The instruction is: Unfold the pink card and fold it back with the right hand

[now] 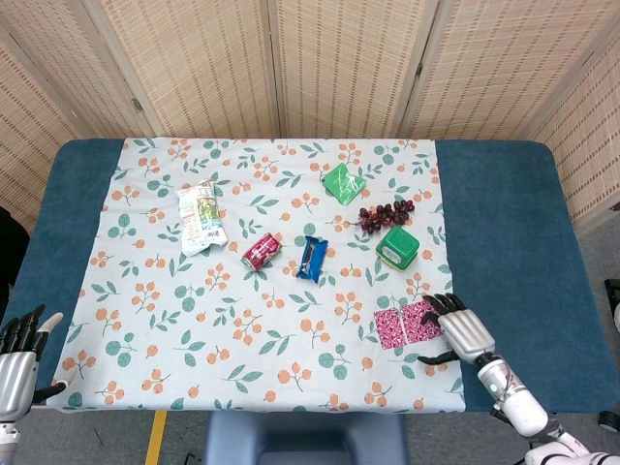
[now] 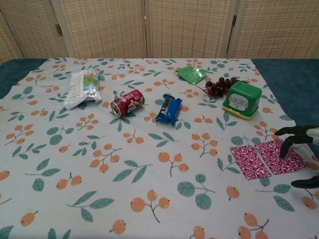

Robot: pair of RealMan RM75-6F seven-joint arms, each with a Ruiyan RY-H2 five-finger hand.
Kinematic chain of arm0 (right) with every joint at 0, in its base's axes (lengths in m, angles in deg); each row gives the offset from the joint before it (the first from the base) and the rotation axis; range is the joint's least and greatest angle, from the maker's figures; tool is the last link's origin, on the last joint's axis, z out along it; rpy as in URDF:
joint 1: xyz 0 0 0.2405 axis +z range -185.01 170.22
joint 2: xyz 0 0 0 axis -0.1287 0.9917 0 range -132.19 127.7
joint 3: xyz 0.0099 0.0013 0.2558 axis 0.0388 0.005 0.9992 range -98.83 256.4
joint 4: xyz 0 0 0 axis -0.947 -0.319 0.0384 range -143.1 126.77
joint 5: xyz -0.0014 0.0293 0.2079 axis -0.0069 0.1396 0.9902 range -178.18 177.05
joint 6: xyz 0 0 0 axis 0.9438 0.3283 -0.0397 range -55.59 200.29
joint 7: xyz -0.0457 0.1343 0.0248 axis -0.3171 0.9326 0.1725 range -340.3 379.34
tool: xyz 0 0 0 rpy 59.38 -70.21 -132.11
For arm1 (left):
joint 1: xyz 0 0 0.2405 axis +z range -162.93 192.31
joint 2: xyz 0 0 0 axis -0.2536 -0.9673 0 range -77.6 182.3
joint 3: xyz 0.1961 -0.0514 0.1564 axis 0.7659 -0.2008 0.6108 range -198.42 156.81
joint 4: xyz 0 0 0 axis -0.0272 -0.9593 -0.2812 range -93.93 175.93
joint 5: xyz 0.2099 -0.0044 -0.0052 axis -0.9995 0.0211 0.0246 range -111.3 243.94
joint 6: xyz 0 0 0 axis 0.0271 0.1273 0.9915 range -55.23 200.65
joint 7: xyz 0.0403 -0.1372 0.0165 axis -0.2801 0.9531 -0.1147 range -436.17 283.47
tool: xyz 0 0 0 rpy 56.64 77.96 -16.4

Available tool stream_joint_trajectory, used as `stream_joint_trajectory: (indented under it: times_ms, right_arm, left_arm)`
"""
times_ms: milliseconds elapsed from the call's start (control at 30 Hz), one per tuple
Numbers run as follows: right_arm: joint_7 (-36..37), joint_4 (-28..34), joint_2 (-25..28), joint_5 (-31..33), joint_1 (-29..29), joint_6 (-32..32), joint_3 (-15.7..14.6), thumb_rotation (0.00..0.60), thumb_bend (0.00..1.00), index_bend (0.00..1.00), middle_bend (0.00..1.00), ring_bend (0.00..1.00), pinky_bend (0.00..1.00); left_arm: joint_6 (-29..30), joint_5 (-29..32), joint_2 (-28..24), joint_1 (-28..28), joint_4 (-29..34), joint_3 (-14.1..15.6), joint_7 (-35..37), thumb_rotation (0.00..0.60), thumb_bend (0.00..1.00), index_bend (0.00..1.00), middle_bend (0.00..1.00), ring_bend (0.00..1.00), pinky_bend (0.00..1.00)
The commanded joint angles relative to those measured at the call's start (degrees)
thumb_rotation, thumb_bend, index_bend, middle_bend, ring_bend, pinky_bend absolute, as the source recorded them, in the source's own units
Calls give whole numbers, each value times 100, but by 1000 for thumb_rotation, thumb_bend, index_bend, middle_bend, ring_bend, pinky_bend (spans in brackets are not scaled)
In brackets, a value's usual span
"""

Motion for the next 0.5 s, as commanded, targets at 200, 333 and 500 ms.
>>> stream_joint_trajectory:
  times_ms: [200,333,500]
  right_arm:
    - [-6,-155,65,168,-85,-3,46,348,112,332,98,0,0]
    - [10,-89,147,140,-150,92,42,353,112,332,99,0,0]
    - [16,108,166,-114,-127,187,-3,359,113,332,99,0,0]
  left_arm:
    - [-17,11,9,-2,2,4,-14,600,285,167,22,61,0]
    - [-30,7,20,-12,-7,4,-15,600,285,168,22,61,0]
    - [-22,-6,23,-16,0,4,-13,600,285,168,22,60,0]
